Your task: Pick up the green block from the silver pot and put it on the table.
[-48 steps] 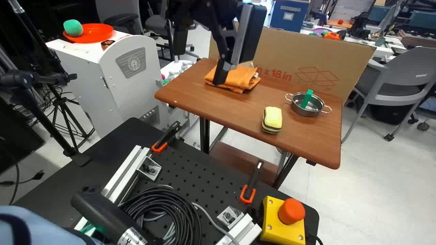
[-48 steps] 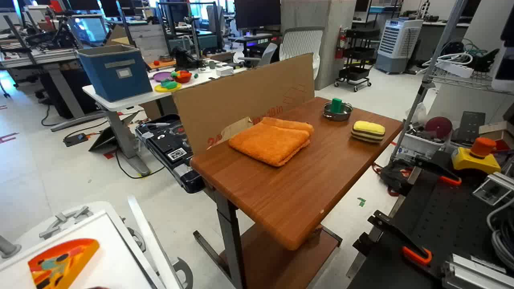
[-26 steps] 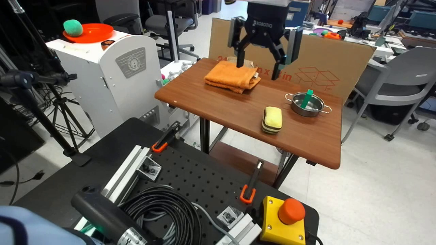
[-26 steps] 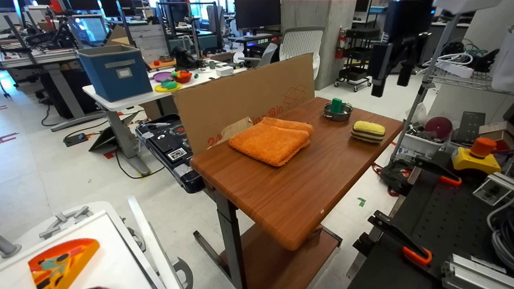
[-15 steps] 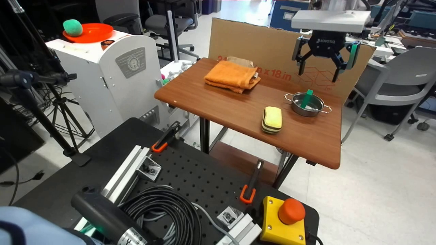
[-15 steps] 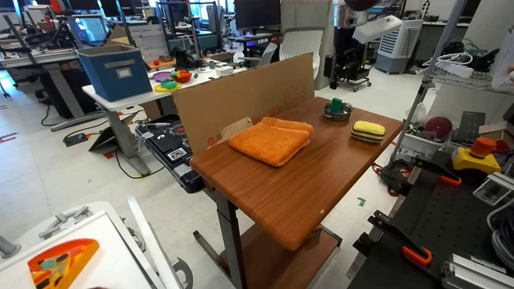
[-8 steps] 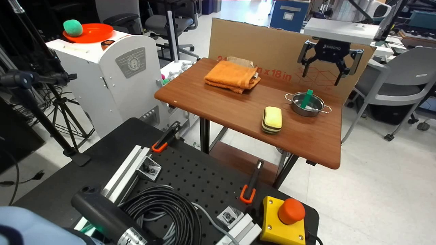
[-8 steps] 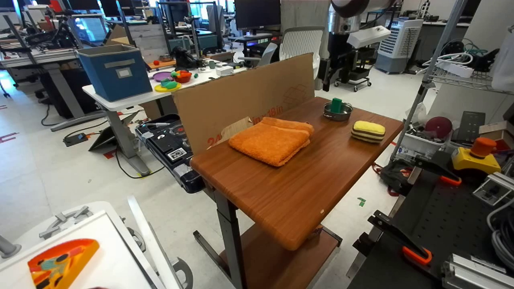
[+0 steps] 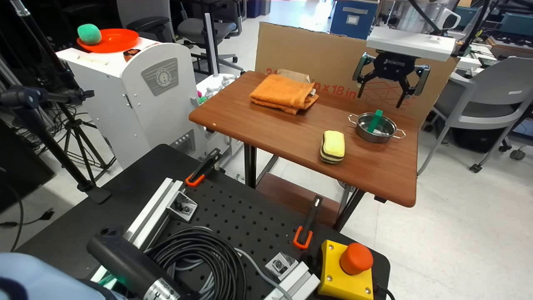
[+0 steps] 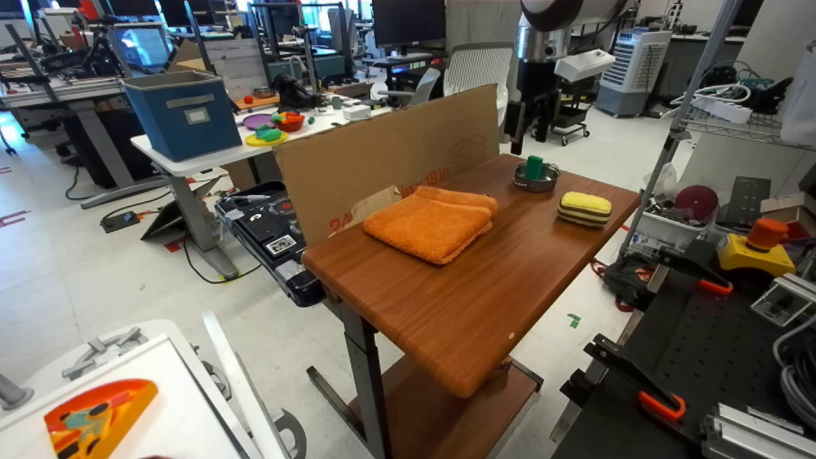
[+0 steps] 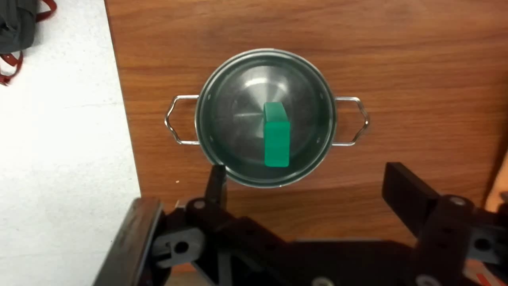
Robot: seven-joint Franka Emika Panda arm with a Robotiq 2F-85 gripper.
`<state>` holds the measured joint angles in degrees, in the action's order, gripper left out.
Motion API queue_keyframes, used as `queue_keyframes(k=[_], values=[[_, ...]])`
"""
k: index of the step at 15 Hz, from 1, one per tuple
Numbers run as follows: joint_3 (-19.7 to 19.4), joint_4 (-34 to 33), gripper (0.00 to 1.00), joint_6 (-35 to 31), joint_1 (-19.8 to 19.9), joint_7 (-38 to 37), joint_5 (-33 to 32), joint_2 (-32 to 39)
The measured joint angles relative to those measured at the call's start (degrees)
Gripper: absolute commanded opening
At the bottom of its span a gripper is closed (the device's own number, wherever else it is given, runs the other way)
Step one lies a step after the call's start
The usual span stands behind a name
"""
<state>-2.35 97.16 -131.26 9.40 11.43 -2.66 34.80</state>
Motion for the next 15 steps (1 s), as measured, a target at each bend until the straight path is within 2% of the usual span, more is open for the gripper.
queue_keyframes(k=[6, 7, 9, 15], values=[[-0.11, 1.09, 0.91, 3.37, 0.68, 0.86, -0.01, 0.59], [-0.18, 1.08, 0.67, 3.4, 0.69, 0.86, -0.01, 0.79], [-0.23, 1.05, 0.62, 3.4, 0.69, 0.86, -0.03, 1.17], [-0.48, 0.48, 0.15, 3.37, 0.67, 0.86, -0.43, 2.15]])
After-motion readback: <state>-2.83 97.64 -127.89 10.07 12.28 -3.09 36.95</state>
